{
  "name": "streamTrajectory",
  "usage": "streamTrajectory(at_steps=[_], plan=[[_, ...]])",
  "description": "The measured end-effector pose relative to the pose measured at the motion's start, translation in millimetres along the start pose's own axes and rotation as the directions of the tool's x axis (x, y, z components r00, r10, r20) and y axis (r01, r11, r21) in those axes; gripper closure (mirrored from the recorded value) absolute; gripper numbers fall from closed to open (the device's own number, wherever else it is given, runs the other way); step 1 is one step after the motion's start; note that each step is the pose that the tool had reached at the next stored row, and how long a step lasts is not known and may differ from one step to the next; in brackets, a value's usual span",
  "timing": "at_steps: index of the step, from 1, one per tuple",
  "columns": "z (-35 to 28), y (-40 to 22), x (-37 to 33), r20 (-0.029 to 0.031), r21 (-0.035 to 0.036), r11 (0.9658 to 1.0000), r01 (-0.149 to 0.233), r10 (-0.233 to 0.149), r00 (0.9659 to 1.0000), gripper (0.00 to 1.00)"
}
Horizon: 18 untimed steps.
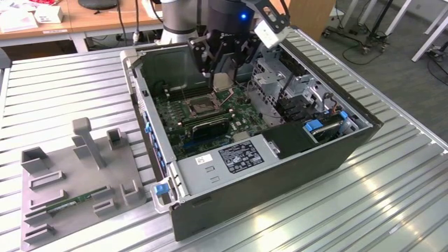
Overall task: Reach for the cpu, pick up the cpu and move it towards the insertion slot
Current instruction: 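Pick up the cpu and move it towards the insertion slot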
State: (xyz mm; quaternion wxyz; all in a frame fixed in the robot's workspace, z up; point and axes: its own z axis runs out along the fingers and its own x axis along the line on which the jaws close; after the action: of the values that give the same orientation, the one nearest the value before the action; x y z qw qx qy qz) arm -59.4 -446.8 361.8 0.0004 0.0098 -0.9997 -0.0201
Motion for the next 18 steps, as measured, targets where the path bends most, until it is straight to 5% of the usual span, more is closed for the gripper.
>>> streamTrajectory(at_steps=[18], plan=[[0.3,4.0,-0.8,0.0001,-0.0001,1.0,0.0,0.0,1.0,0.46]])
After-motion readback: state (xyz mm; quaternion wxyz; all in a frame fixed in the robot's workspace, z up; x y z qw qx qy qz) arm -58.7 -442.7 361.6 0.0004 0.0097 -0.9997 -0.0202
